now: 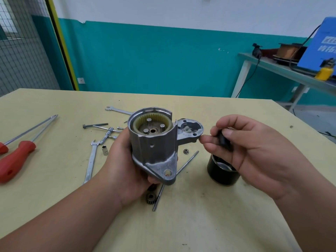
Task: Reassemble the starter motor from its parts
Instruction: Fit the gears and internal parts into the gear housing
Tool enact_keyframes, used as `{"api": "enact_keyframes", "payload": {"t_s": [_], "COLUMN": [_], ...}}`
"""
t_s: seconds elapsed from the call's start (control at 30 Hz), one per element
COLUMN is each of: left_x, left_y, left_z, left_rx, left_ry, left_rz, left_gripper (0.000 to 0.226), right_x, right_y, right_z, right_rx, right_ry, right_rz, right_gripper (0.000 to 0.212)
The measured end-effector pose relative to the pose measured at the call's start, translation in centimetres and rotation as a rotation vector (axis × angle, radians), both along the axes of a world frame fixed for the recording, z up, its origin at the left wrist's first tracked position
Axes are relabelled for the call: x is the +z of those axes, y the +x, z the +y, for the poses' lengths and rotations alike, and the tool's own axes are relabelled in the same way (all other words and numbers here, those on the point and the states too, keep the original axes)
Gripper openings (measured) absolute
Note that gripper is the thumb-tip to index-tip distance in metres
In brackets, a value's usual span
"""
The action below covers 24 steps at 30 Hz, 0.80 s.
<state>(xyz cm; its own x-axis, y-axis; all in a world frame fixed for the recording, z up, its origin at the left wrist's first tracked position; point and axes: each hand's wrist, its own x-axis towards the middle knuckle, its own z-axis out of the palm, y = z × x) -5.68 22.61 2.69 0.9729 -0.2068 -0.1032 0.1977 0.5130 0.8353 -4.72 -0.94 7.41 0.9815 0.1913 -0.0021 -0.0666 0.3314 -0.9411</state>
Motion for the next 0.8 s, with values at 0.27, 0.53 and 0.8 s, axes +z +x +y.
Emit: {"api": "enact_keyframes", "payload": {"t_s": [0.27, 0.53, 0.8], "left_x": [0.2, 0.4, -0.1], "left_y": [0.1, 0.2, 0.4], "left_z": [0.3, 0.4, 0.6], "left_rx": [0.017, 0.040, 0.043], "left_ry": [-0.057, -0.048, -0.041], "left_rz": [0.074, 0.057, 0.032], "left_gripper": [0.038, 0.039, 0.032], "right_x": [-0.4, -0.8, -1.1], "right_y": [0.4, 0.8, 0.1], "right_z": [-0.3, -0.3, 0.0], "right_rx": [-0.074, 0.036, -0.080], "right_ry": [-0.108, 0.057, -0.528], "right_rz": [-0.021, 0.021, -0.347], "right_gripper": [0.045, 0.047, 0.045]}}
